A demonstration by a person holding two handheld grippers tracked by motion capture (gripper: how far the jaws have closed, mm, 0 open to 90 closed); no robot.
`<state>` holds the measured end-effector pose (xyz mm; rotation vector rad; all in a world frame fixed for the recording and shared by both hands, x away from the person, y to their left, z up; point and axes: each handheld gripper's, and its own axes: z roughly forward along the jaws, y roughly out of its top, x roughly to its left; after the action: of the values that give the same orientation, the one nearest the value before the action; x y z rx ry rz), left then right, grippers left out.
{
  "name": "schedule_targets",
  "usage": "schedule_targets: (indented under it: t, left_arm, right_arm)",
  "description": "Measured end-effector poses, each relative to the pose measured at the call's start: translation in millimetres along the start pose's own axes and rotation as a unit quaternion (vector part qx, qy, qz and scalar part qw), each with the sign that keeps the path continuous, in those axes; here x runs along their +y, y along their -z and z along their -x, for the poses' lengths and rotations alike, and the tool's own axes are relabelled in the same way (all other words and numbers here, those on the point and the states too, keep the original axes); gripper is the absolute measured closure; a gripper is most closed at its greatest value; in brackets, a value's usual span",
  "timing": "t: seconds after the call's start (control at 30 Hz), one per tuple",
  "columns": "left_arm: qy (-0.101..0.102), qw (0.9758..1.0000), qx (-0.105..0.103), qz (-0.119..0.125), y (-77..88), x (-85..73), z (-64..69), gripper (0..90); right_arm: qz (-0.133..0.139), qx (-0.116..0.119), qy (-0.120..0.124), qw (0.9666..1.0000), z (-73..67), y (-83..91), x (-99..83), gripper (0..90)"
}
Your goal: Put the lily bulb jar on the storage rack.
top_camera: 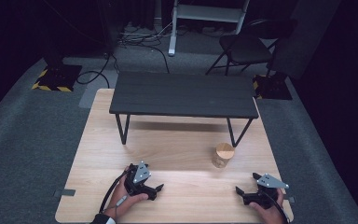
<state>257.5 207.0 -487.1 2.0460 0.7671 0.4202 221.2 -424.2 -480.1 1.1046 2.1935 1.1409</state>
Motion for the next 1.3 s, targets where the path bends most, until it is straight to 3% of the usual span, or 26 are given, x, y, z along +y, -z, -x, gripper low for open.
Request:
schedule_targets:
  t: [0.77,0.87,1.07,1.3]
  left_arm:
    - [0.0,1.0,0.0,0.0,0.0,0.2,-0.2,0.5]
    - [0.0,1.0,0.0,0.0,-0.1,0.4,-0.1,0.5]
    - [0.0,1.0,0.0,-0.001,-0.2,0.5,-0.1,0.5]
    - [-0.001,1.0,0.0,-0.001,-0.2,0.5,-0.1,0.5]
  right_arm:
    - [-0.005,-0.007,-0.006,0.9999,-1.3,0.6,5.9,0.9]
    - [0.007,0.006,-0.005,0.9999,-1.5,0.4,12.3,1.1]
    - [0.02,0.013,0.015,0.9996,-7.0,-11.0,44.4,1.1]
    - [0.002,0.03,0.018,0.9994,-4.5,-35.0,84.9,1.5]
